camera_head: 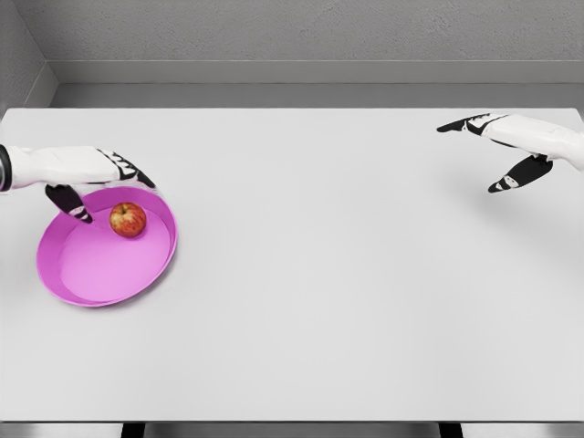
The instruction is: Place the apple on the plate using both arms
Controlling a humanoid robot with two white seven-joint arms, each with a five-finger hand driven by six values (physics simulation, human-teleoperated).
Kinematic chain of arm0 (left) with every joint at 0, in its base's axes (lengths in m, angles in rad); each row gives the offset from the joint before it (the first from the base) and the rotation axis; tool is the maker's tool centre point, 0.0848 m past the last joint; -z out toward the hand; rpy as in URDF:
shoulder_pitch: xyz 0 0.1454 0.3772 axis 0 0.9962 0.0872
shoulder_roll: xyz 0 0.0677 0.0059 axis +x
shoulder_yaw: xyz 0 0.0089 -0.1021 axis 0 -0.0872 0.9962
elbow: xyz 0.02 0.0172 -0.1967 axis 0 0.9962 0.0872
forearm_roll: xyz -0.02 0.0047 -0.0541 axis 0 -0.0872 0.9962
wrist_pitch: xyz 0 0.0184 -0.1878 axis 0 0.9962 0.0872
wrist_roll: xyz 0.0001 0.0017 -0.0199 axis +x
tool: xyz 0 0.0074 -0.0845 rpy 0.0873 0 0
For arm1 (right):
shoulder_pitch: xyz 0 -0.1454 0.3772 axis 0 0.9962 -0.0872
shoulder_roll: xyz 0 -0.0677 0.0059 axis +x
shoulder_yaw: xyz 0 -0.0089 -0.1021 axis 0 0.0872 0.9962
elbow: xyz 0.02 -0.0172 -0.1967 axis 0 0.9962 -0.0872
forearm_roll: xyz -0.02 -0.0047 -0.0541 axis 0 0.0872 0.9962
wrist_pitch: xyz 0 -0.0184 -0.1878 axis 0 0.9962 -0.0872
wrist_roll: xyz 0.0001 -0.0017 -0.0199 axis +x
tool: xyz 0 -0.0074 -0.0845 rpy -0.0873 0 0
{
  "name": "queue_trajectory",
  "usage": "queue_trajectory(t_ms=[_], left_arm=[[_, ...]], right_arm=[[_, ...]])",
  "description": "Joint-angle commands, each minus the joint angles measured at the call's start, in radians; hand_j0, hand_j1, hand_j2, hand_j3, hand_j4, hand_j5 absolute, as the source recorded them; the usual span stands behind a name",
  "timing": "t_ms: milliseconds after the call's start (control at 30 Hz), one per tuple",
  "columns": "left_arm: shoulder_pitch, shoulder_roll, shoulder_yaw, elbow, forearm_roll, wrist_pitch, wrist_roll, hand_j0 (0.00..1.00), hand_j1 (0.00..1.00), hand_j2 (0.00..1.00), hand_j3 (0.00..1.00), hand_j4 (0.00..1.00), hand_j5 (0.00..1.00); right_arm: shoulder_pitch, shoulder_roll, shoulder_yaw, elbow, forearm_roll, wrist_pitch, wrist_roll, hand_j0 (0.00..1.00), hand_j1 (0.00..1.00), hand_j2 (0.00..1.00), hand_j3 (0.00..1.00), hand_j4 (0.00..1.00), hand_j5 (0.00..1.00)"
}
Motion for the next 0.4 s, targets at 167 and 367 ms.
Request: queue_trajectory(t_ms=[167, 367], left_arm=[[-0.006, -0.095, 0.151, 0.375, 0.018, 0.002, 0.001, 1.0, 1.0, 1.0, 1.0, 1.0, 1.0], [-0.003, -0.117, 0.153, 0.383, 0.017, 0.002, 0.001, 1.0, 1.0, 1.0, 1.0, 1.0, 1.0]], right_arm=[[0.0, -0.002, 0.001, -0.008, -0.007, 0.003, 0.0, 1.0, 1.0, 1.0, 1.0, 1.0, 1.0], [0.0, -0.003, 0.001, -0.008, -0.007, 0.003, 0.0, 1.0, 1.0, 1.0, 1.0, 1.0, 1.0]])
